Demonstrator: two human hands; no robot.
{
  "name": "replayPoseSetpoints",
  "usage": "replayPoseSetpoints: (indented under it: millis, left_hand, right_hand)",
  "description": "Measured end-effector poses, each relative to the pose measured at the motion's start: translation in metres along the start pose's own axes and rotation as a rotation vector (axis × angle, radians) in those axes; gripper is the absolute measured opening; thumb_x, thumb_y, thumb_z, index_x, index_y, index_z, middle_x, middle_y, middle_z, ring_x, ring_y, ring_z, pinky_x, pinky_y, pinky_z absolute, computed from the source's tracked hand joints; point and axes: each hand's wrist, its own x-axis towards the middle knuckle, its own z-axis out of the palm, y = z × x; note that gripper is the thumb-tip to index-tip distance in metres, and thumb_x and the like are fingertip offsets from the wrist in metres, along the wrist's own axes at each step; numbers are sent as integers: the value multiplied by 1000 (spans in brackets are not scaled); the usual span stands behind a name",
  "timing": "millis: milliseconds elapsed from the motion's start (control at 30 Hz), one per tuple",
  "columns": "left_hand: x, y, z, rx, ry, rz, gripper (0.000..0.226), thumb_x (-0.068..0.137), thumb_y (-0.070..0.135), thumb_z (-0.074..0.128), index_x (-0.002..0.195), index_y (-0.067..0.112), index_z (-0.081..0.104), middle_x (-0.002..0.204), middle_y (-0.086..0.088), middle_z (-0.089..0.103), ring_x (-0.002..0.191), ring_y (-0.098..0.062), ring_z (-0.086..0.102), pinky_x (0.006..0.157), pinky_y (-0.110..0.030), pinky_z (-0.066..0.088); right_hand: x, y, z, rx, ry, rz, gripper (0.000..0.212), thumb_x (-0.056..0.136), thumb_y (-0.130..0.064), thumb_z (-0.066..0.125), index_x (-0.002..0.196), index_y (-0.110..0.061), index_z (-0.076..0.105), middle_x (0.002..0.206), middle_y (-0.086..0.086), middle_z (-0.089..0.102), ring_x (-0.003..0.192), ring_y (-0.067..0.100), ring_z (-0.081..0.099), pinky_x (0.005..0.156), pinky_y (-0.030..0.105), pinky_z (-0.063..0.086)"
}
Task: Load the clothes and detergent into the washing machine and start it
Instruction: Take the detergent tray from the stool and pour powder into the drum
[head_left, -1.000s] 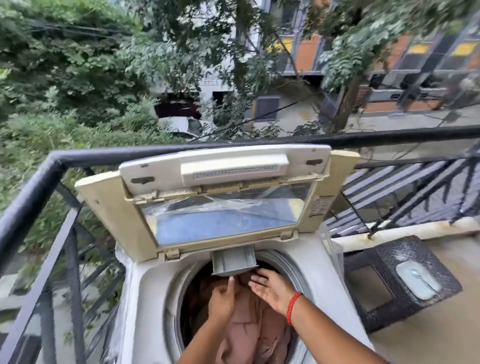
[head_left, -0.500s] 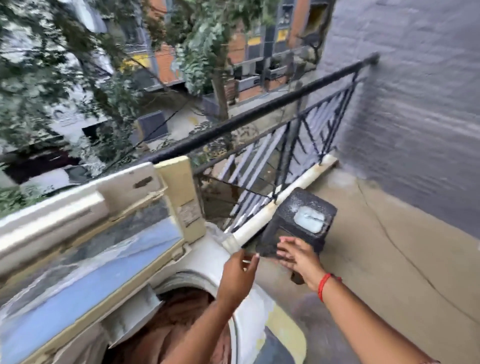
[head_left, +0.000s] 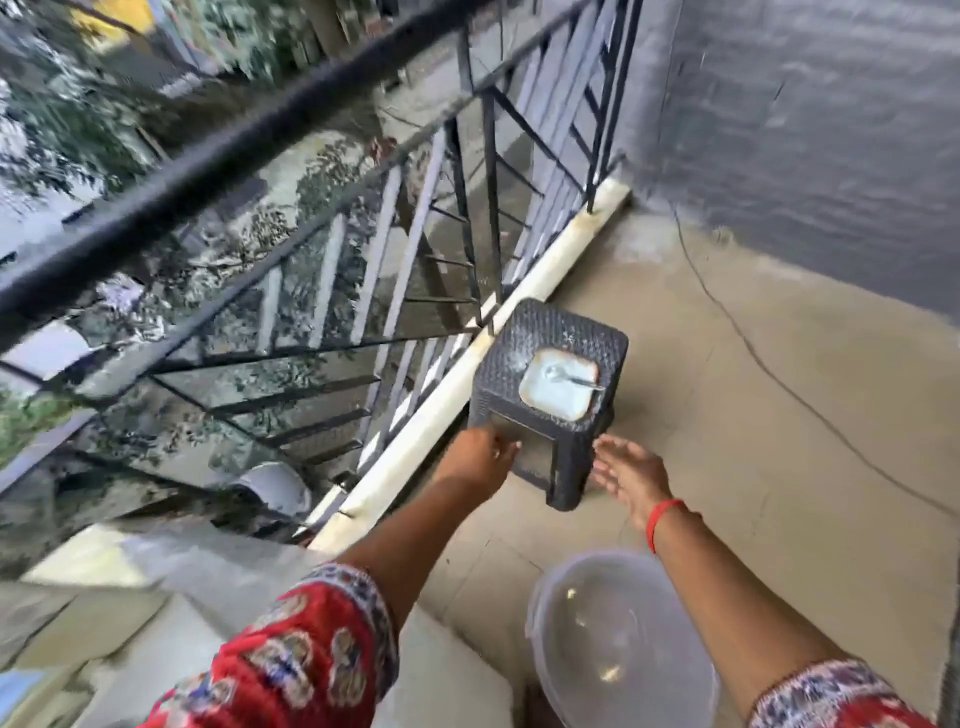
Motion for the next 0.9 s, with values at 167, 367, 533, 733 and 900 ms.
replayPoseSetpoints:
  millis: [167, 367, 533, 733, 900]
  left_hand:
    - [108, -4, 54, 76, -39, -45, 37, 93, 32, 53, 125, 14, 53, 127, -16, 57, 117, -35, 54, 95, -40, 46]
    - [206, -36, 114, 192, -45, 29, 52, 95, 28, 52, 142, 12, 37, 143, -17, 41, 131, -35, 38, 107, -40, 32]
    - [261, -64, 146, 184, 50, -20, 57, 98, 24, 47, 147, 3, 26, 142, -25, 39, 130, -39, 37, 108, -42, 26]
    - [287, -74, 167, 27, 114, -121, 36, 96, 23, 51, 122, -1, 55, 118, -24, 61, 112, -37, 55, 92, -38, 41]
    - [263, -74, 155, -259, 247, -210, 23, 93, 13, 54, 114, 8, 63, 107, -12, 68, 98, -29, 62, 78, -26, 44]
  right_hand:
    - [106, 18, -2, -151, 114, -72, 24, 85, -5, 70, 107, 2, 65, 74, 3, 63, 60, 9, 55, 44, 14, 45]
    - [217, 43, 2, -326, 181, -138, 27, 75, -12, 78, 101, -5, 71, 98, 17, 73, 83, 21, 64, 90, 44, 54]
    - [277, 69, 12, -385, 271, -106, 39, 72, -29, 81, 101, -8, 68, 99, 14, 73, 96, 31, 69, 91, 46, 53]
    - [299, 82, 19, -380, 304, -123, 30, 71, -19, 81, 95, -4, 70, 95, 17, 73, 91, 31, 71, 89, 45, 55]
    - [272, 80, 28, -363, 329, -202, 22, 73, -10, 80, 89, 0, 69, 65, -5, 65, 52, 9, 61, 55, 18, 53]
